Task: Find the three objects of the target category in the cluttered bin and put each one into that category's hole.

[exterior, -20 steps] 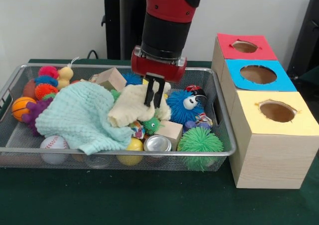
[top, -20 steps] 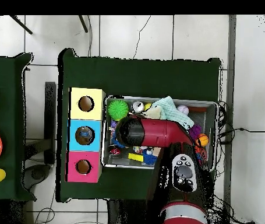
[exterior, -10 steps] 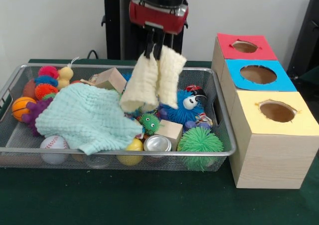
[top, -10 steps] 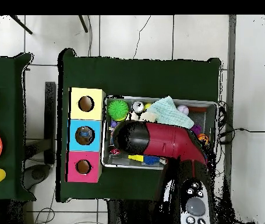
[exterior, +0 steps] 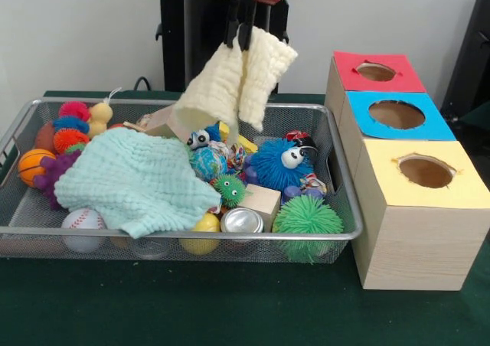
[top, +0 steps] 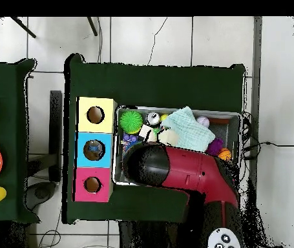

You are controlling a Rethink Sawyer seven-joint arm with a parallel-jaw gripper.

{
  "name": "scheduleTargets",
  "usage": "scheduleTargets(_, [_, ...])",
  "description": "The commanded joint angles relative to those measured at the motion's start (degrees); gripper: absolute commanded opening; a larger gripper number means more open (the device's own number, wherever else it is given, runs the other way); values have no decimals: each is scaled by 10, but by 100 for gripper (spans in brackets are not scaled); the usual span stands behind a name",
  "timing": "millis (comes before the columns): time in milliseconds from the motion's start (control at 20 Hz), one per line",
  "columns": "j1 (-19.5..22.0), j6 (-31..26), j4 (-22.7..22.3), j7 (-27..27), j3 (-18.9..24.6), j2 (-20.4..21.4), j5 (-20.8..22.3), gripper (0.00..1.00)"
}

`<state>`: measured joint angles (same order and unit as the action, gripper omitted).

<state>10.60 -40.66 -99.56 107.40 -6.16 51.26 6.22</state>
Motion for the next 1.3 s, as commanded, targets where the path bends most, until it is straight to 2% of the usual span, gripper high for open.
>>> scheduleTargets(50, [-9, 43, -95, 84, 19, 3, -17, 0])
scheduleTargets(500, [-34, 91, -103, 113, 16, -26, -23, 0])
scheduleTargets(1050, [-68, 102, -108, 133, 1, -32, -36, 0])
scheduleTargets(1300, [-72, 113, -104, 129, -1, -41, -38, 0])
